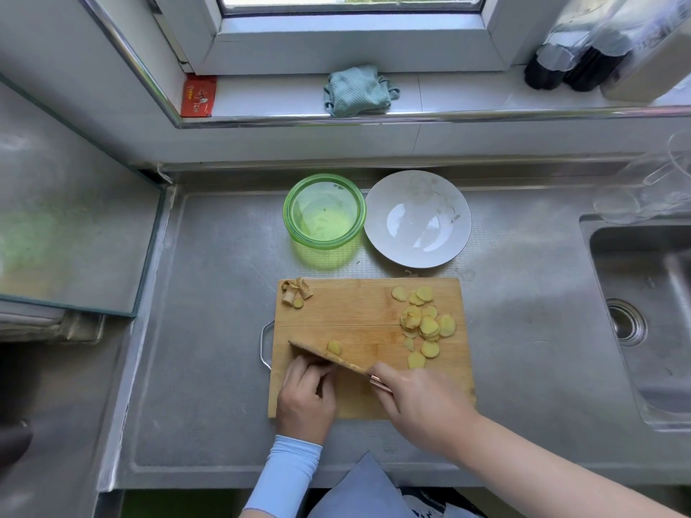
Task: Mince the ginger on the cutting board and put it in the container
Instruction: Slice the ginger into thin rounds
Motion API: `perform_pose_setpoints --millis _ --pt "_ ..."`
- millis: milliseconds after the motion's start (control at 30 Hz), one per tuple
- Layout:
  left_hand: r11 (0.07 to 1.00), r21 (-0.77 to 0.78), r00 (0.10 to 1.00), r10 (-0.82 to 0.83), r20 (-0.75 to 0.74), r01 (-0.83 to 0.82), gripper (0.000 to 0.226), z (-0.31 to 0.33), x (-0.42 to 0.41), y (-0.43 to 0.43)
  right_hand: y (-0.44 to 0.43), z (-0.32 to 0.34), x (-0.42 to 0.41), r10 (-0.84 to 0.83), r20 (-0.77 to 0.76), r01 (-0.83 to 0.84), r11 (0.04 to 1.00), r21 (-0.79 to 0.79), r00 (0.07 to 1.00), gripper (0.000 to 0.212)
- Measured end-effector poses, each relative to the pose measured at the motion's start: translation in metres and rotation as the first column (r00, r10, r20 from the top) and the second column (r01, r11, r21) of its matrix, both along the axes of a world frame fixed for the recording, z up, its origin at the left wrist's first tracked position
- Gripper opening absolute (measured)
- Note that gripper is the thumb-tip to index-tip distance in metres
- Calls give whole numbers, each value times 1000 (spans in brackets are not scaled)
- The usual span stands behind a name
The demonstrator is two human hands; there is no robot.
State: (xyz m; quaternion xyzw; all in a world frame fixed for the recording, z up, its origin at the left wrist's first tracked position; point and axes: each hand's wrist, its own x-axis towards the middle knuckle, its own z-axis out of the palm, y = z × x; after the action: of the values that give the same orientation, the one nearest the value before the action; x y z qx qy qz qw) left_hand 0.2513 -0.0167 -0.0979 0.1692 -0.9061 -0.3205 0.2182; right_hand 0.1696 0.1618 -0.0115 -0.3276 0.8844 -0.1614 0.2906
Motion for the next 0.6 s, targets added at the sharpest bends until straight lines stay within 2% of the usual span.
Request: perform_pose_setpoints --millis 267,467,600 --pt "999 -24 999 35 -12 -36 9 0 0 0 29 7 10 -29 7 29 999 -19 1000 24" --pt "999 -39 1000 27 -7 -27 25 1 0 -1 32 6 9 -8 3 8 1000 -10 1000 23" --pt "999 -40 1000 12 -3 -12 27 1 -1 -1 31 7 6 -12 13 12 1000 5 1000 25"
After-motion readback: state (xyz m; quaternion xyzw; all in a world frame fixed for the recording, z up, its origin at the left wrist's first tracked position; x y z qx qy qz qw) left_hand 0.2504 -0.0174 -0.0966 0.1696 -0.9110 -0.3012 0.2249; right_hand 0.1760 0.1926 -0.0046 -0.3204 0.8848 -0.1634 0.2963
